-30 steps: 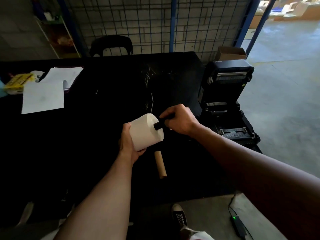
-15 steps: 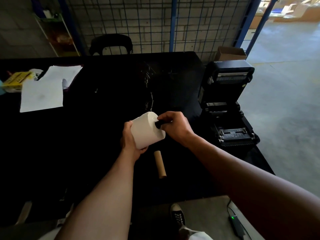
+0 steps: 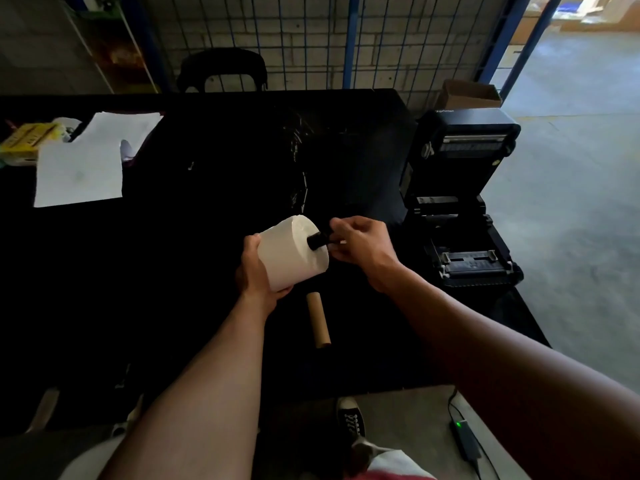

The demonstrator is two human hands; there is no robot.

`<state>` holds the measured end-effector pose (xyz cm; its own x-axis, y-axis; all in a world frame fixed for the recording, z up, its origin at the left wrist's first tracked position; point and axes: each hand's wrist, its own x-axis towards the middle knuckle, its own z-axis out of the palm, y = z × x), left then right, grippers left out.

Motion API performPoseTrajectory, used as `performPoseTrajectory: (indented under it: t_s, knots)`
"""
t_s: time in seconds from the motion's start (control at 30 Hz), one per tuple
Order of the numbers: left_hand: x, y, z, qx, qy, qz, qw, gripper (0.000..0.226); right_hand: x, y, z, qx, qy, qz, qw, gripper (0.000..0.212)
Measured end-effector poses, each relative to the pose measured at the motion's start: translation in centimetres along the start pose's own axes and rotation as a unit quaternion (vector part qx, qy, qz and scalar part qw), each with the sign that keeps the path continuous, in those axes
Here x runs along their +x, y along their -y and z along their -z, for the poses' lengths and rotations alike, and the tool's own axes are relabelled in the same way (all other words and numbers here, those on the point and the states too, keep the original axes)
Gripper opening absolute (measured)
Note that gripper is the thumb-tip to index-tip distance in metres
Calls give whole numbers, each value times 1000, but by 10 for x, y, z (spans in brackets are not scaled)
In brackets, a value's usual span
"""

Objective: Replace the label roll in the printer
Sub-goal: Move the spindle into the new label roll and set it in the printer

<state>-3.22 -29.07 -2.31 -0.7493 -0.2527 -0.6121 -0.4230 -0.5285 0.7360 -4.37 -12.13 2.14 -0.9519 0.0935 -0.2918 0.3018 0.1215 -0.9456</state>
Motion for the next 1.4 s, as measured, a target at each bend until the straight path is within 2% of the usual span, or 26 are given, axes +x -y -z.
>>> performPoseTrajectory:
  t_s: [0.03,0.07,0.13,0.17,0.23,0.27,0.3,0.33,0.4,0.47,0.57,0.63,0.7,0.77,0.83,0.93,1.1,1.23,1.4]
  knots:
    - [1,-1,0,0,9,3,1000,66,2,-5,6,-55,-31,-11,998,12]
    - [2,-1,0,1,15,3,1000,65,4,-12,15,-163,-39,-16,986,12]
    - [5,-1,-1,1,13,-1,1000,61,-2,-28,30,-385,5,-45,922,18]
    - [7,0,-1,0,12,0,1000,60,-6,-39,35,-451,40,-73,889,29]
    - [11,1,-4,0,13,4,1000,59,-12,-62,45,-507,94,-132,846,58]
    - [13,2,-5,1,12,6,1000,59,-13,-72,47,-517,105,-145,837,69]
    - [15,3,-6,3,8,7,1000,59,-13,-80,49,-519,108,-151,834,71]
    - [17,5,-8,4,4,10,1000,59,-11,-85,51,-506,101,-154,843,61]
    - [22,7,-10,2,0,18,1000,59,-6,-91,54,-455,104,-143,873,27]
    - [27,10,-13,3,-1,22,1000,59,-3,-91,56,-454,122,-113,875,30]
    - [28,10,-18,12,3,23,1000,58,4,-87,58,-394,104,-120,905,33]
    - [26,7,-22,21,0,17,1000,54,9,-73,57,-301,50,-125,944,31]
    - [25,5,-25,26,1,14,1000,53,17,-53,54,-169,-2,-85,982,31]
    - [21,3,-28,30,5,13,999,55,18,-24,51,-77,-9,-30,997,32]
    - [17,0,-31,34,13,17,999,55,16,-2,46,-77,16,32,996,37]
    - [12,-3,-33,45,30,19,998,54,9,13,38,-135,50,80,986,44]
    - [5,-4,-31,56,43,9,997,50,7,10,29,-188,27,121,974,50]
    - [-2,-4,-28,63,26,0,998,52,6,14,28,-216,38,136,966,47]
    - [-9,-7,-21,62,20,-3,998,52,12,13,29,-224,74,114,965,44]
